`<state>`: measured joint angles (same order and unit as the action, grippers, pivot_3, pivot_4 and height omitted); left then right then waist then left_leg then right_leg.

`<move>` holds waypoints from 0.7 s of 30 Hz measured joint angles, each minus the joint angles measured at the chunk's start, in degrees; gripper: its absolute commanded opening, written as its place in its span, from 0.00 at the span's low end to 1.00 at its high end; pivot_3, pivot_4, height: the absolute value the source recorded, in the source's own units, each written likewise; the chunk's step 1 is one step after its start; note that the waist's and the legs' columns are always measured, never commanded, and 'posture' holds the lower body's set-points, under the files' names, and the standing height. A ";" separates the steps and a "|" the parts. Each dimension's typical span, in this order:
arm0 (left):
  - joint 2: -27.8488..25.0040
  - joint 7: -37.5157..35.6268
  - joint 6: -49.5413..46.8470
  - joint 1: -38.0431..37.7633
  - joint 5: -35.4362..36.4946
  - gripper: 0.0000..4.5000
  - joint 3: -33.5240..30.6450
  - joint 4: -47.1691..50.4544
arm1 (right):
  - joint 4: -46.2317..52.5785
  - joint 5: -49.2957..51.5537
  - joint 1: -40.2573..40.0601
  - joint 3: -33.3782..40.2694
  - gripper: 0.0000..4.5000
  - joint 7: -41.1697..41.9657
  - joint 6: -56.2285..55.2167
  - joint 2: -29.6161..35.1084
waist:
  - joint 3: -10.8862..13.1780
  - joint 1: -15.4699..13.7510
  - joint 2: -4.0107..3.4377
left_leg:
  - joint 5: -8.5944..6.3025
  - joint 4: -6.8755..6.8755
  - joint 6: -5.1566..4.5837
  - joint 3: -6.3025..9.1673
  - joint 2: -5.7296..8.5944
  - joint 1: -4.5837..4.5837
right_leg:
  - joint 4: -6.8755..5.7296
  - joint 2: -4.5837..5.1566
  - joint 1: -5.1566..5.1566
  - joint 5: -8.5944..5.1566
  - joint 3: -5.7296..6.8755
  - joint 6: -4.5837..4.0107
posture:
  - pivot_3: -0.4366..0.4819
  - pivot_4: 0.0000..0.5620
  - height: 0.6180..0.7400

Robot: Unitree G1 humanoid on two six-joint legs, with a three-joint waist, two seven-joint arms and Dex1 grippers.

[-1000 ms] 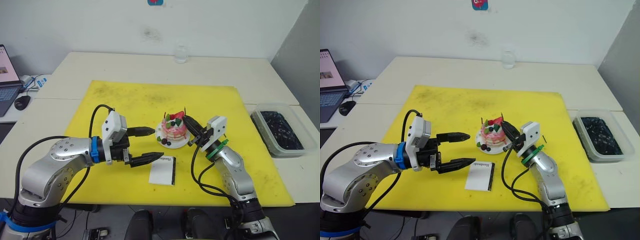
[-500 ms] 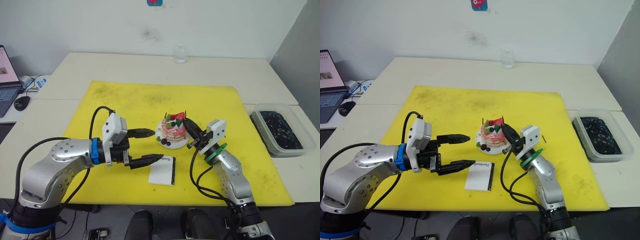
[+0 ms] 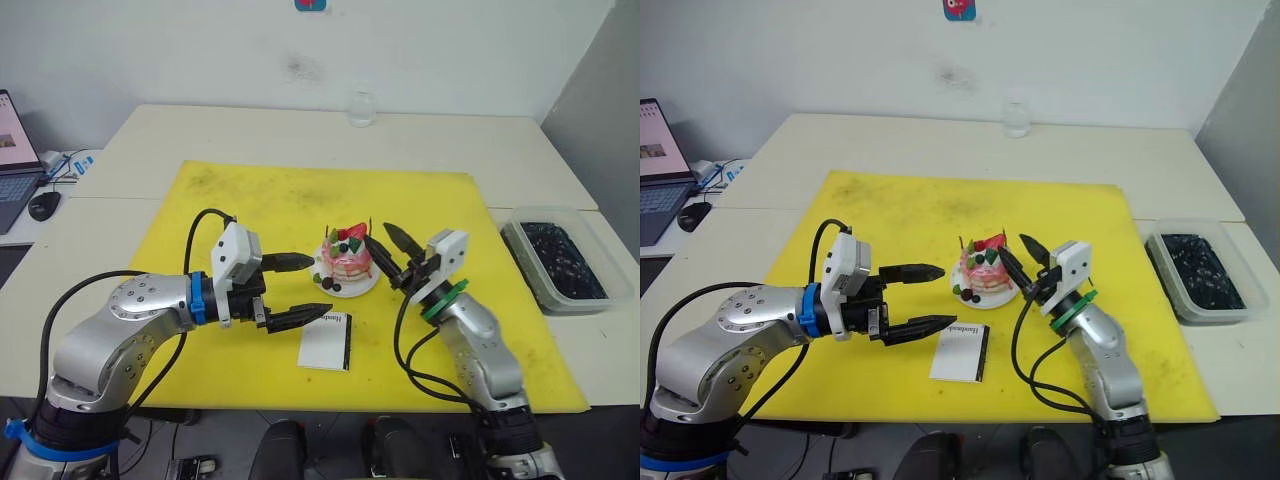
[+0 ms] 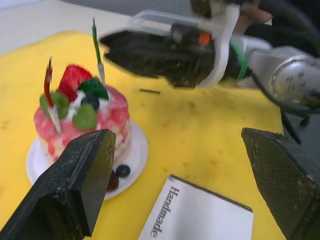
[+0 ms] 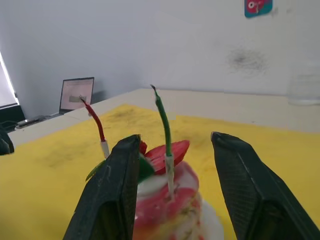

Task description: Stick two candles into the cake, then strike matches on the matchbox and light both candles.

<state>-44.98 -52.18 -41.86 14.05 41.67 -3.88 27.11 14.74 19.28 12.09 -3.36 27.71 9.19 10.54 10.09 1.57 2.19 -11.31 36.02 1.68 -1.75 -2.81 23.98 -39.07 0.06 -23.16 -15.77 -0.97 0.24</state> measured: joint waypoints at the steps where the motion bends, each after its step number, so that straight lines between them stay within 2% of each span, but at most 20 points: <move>1: -0.79 0.35 -2.02 -0.03 1.21 1.00 -1.09 -0.90 | 1.74 0.53 -0.06 1.11 0.53 0.02 1.48 1.53 | 0.00 0.00 0.00 | 0.00 0.00 0.00 0.01 -0.01 -0.01 | 0.00 0.00 -0.01 0.00 0.01 0.00 | 0.48 0.27 1.00; 6: -7.68 1.32 -20.80 -1.62 15.05 1.00 -8.71 -6.23 | 10.33 3.44 -4.43 4.50 0.53 2.27 11.34 13.14 | 0.00 0.05 0.00 | 0.00 -0.07 0.00 0.02 -0.04 -0.02 | 0.01 0.00 -0.02 -0.05 0.04 -0.04 | 0.48 0.27 1.00; 9: -8.85 4.31 -30.52 -2.04 21.78 1.00 -10.61 -8.04 | 14.27 7.28 -7.35 5.11 0.53 5.36 18.26 19.54 | 0.01 0.01 0.00 | 0.00 -0.06 0.00 0.02 -0.01 -0.01 | 0.02 0.05 -0.02 -0.05 0.05 -0.04 | 0.48 0.27 1.00; 12: -7.95 8.80 -38.71 -1.86 28.78 1.00 -10.83 -9.22 | 18.46 8.49 -9.17 4.16 0.33 9.46 22.11 26.48 | 0.00 0.00 0.02 | 0.00 -0.02 0.00 0.02 0.02 -0.02 | 0.02 0.10 0.00 -0.03 0.04 0.00 | 0.48 0.27 1.00; 16: -3.59 16.04 -43.61 -1.30 31.59 1.00 -10.27 -10.32 | 20.49 6.67 -9.27 1.03 0.02 11.24 24.45 31.14 | 0.00 -0.08 0.03 | 0.00 0.00 0.00 0.05 0.05 -0.08 | 0.02 0.12 0.04 0.00 0.05 0.03 | 0.48 0.27 1.00; 21: 4.79 26.24 -46.66 1.44 33.82 1.00 -9.20 -13.66 | 20.93 5.87 -8.95 -2.99 0.01 11.18 27.79 31.56 | 0.00 -0.17 0.08 | 0.00 0.02 0.00 0.06 0.08 0.01 | 0.03 0.12 0.03 0.00 0.04 0.04 | 0.48 0.27 1.00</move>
<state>-40.19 -25.94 -88.52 15.49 75.49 -13.08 13.45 35.67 25.15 3.14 -6.35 38.88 36.99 42.10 10.09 1.40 2.27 -11.31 36.04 1.68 -1.69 -2.73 23.99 -39.04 0.18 -23.12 -15.77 -0.93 0.29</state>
